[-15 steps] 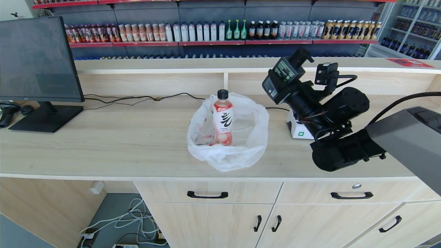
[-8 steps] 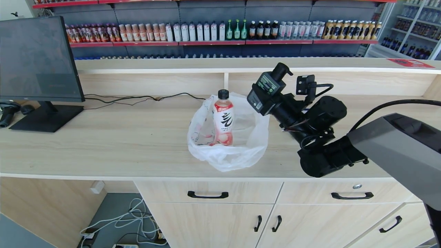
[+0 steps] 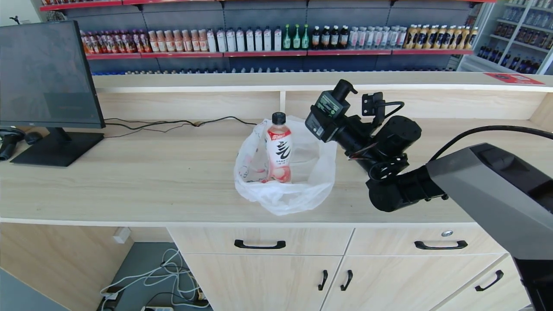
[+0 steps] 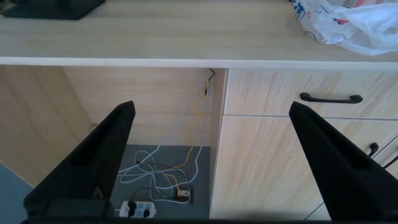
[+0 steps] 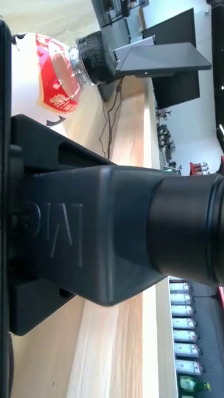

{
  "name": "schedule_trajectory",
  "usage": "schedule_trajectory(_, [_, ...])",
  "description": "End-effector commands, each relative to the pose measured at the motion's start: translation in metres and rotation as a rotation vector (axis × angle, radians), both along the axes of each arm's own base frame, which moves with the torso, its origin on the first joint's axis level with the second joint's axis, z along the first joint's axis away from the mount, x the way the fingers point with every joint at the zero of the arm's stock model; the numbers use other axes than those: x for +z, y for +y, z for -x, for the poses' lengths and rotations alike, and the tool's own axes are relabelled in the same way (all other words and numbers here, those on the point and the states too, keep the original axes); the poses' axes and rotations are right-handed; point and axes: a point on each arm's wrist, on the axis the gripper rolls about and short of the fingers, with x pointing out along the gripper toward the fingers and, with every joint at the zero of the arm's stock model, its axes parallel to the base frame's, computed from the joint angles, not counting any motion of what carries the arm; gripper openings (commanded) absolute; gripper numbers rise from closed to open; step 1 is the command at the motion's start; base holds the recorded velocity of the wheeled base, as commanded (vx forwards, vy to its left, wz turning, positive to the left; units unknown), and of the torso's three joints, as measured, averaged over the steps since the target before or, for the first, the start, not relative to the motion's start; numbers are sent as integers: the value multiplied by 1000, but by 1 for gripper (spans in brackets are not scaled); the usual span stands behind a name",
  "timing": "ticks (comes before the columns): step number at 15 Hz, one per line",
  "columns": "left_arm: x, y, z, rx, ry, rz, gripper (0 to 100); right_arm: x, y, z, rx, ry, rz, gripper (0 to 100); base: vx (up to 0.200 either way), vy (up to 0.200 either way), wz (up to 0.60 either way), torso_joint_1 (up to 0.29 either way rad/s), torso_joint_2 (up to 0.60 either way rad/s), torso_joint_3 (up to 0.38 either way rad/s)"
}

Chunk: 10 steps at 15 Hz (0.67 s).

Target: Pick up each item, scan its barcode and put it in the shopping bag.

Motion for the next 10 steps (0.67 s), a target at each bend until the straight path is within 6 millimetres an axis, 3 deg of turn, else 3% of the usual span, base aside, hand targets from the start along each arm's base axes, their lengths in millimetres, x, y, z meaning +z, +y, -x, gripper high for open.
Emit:
schedule_trajectory(1, [0, 0, 0, 1, -1, 0, 100, -11, 4, -3, 5, 19, 8, 0, 0, 0, 0, 0, 0, 0])
schedule_trajectory(10, [0, 0, 0, 1, -1, -2, 100, -43, 3, -3, 6, 45, 45, 0, 0, 0, 0, 0, 0, 0])
